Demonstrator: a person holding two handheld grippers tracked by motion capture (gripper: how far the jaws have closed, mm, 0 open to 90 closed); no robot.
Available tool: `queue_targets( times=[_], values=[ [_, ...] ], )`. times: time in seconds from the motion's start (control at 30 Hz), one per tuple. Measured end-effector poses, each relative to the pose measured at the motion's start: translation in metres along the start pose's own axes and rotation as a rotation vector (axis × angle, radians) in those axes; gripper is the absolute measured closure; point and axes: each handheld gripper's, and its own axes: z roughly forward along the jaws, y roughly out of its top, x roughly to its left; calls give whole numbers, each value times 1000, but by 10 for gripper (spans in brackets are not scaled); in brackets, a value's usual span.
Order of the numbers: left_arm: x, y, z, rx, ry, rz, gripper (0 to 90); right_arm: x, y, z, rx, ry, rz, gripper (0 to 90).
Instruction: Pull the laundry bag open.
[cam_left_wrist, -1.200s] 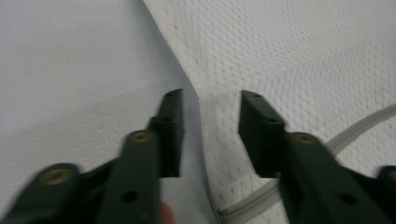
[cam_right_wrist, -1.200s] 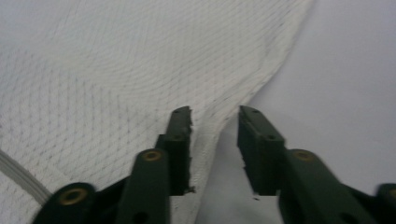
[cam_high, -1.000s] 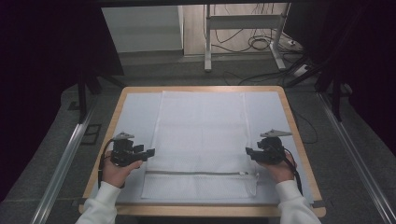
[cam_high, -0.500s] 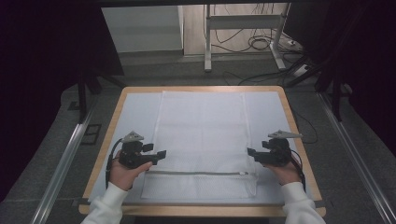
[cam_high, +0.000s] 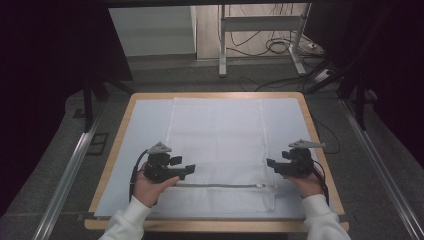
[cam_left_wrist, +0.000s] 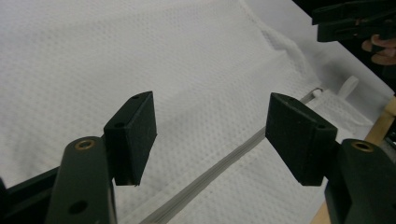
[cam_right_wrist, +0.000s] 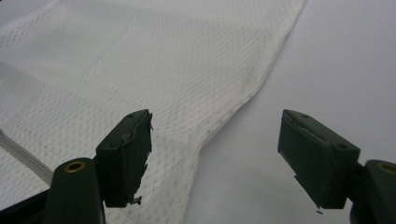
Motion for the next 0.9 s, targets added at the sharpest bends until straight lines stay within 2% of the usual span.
queue_targets(
  times=[0.17,0.23,0.33,0.4,0.5,0.57,0.63,0.77,0.9],
  values=[
    [-9,1,7,10,-7,5,337,-1,0,0,-6,-12,-16,255],
    [-12,1,9,13,-9,-6,335,-2,0,0,-10,-12,-22,256],
    [-14,1,13,13,-32,-19,334,-3,1,0,-15,-15,-18,257],
    [-17,2,17,21,-34,-12,336,-3,0,0,-18,-24,-27,258],
    [-21,1,24,31,-26,1,340,-3,-1,0,-23,-60,-44,269],
    [-25,0,28,39,-22,9,343,-4,0,-2,-45,-82,-36,272],
    [-28,0,31,44,-27,12,345,-4,0,-3,-55,-79,-27,272],
    [-36,0,37,54,-38,22,346,-2,-1,-2,-46,-71,-42,271],
    [-45,3,43,61,-56,33,343,-4,-2,-3,-37,-64,-36,270]
  ],
)
